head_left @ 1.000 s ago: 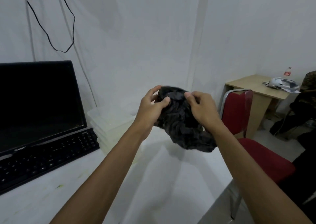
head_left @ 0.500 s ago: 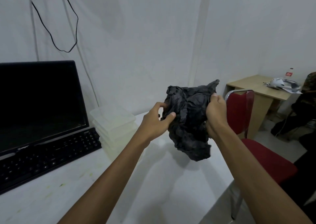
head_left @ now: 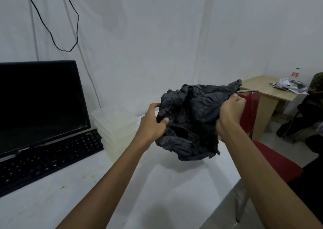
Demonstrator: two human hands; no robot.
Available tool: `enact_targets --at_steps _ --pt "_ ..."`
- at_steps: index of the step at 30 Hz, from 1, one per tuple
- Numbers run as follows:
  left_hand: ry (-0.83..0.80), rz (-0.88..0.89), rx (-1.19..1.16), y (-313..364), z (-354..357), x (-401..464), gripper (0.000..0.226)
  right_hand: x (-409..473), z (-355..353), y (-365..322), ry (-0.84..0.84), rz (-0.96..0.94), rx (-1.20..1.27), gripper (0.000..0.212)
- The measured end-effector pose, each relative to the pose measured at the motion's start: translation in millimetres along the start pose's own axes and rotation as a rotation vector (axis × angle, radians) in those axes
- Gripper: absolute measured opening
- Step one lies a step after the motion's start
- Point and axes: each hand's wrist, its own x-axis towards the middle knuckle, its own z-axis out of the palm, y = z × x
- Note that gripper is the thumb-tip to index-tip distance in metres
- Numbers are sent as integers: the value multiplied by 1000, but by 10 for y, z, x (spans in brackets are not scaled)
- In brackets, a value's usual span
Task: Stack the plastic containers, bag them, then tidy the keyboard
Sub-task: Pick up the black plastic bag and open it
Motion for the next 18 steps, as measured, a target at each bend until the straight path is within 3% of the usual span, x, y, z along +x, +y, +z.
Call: enact_targets --at_steps 4,6,8,10,12,15,16,18 --pt "85 -17 -32 -4 -84 39 25 81 -81 -2 -55 26 -93 24" --pt "75 -58 -141 2 -74 39 14 15 -101 14 -160 14 -258 37" --pt "45 -90 -283 32 -45 28 14 -104 -119 35 -232 -101 -412 60" --pt "3 -73 -382 63 -5 38 24 -222 -124 42 -321 -333 -545 68" --pt "-59 -50 -470 115 27 39 35 -289 -119 26 -551 -438 -579 60" --pt "-128 -13 -602 176 41 39 50 -442 -165 -57 -1019 -249 -597 39" --pt "-140 4 -620 173 37 48 53 -464 -179 -51 -1105 -213 -615 33" --pt "-164 41 -615 167 20 41 60 -440 -198 18 -1099 -208 -600 26"
